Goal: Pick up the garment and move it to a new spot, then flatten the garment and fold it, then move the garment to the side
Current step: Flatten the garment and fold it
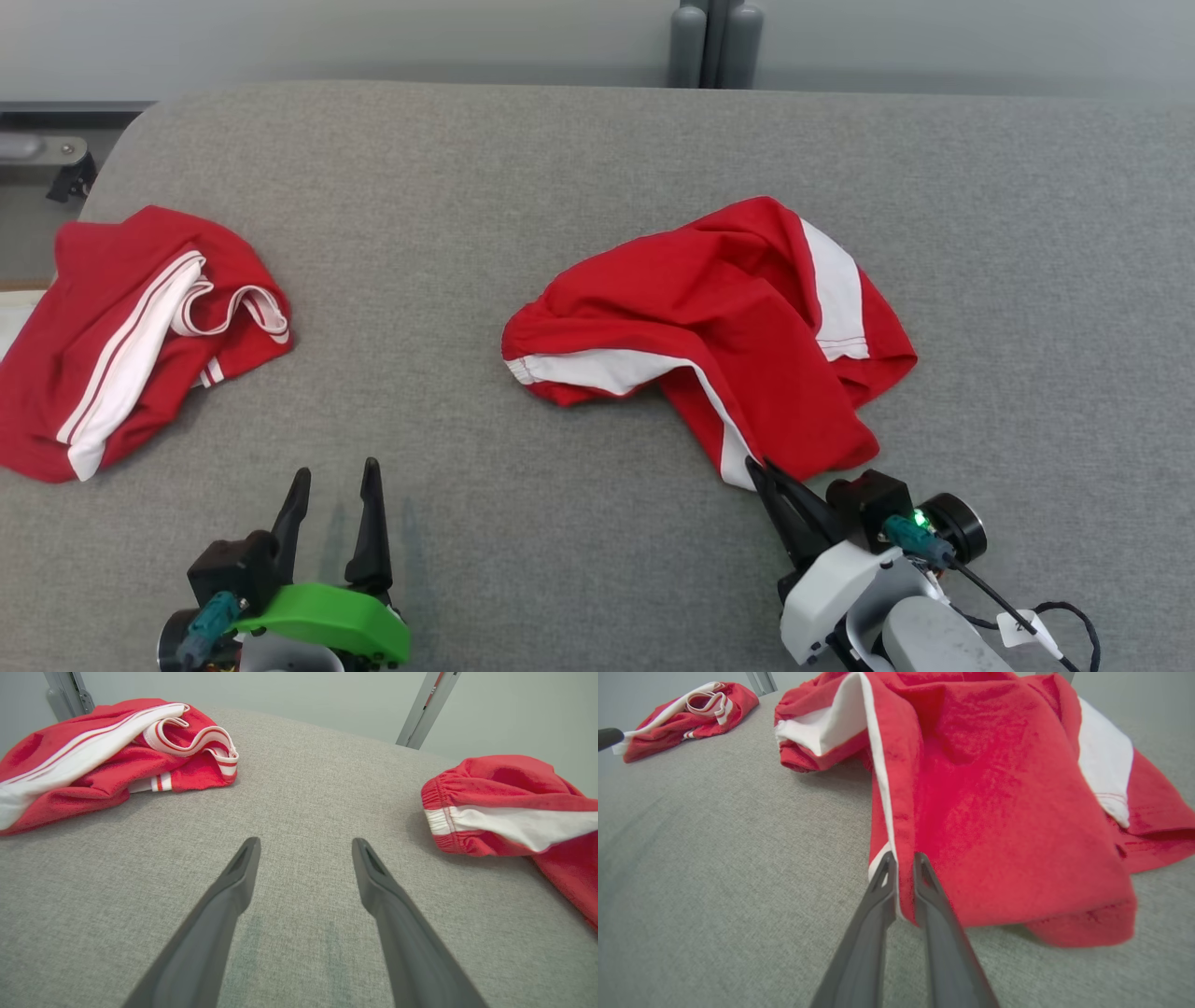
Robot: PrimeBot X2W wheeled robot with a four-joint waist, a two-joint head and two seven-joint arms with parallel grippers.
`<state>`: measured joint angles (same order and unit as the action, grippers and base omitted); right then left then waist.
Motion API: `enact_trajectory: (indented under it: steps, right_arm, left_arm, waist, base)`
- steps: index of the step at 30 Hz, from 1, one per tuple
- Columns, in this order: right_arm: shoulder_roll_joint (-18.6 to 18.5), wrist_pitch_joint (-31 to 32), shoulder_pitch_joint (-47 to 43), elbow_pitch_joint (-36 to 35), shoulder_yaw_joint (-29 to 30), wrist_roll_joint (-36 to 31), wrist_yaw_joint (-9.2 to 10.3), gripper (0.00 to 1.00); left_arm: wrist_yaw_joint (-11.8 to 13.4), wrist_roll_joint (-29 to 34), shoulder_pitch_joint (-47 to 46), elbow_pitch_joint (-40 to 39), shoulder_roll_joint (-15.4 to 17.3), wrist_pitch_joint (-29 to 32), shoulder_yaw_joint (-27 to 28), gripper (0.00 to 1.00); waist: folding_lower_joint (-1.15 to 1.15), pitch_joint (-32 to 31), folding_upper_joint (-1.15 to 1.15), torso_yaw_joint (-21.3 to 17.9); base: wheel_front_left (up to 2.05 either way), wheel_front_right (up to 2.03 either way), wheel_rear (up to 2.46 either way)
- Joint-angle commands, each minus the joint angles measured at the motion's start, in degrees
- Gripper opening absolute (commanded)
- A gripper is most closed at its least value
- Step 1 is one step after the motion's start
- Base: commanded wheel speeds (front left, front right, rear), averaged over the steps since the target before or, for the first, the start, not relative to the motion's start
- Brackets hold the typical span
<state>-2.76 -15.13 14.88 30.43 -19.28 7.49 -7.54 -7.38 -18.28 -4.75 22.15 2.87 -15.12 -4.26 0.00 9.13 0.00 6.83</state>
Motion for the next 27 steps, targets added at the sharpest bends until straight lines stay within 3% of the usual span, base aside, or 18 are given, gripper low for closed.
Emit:
enact_trajectory:
  steps: [1,8,14,20,27]
  right_arm:
    - [-0.25,-0.03,-0.07,-0.21,0.3,0.21,0.09,0.0]
    - [-0.24,-0.03,-1.18,-6.82,3.4,-2.0,0.09,0.0]
    - [-3.54,-0.03,2.28,-11.29,4.66,-3.72,0.1,0.0]
    - [-6.97,0.91,10.25,-7.78,4.79,-2.67,0.1,0.0]
    - [-9.21,2.68,20.76,1.06,4.37,-4.13,0.09,0.0]
  left_arm:
    - [-0.17,-0.32,-0.42,-0.21,0.1,-0.05,-0.28,1.0]
    - [-0.17,-0.98,0.51,-0.72,0.12,-0.05,-2.25,1.0]
    - [-0.17,-1.53,0.51,-1.36,0.12,-0.05,-3.93,1.0]
    - [-0.17,-2.19,-2.01,-2.02,0.11,-0.05,-6.42,1.0]
    - [-0.17,-3.32,-5.95,-2.84,0.13,-0.05,-8.77,1.0]
  waist:
    - [0.0,-0.4,0.0,-0.45]
    - [0.0,-2.0,0.0,-2.67]
    - [0.0,-1.84,0.0,-4.05]
    - [0.0,2.15,0.0,-3.23]
    - [0.0,8.88,0.0,-0.32]
  base:
    - [0.0,0.0,0.0]
    - [0.0,0.0,0.0]
    - [0.0,0.0,0.0]
    - [0.0,0.0,0.0]
    - [0.0,0.0,0.0]
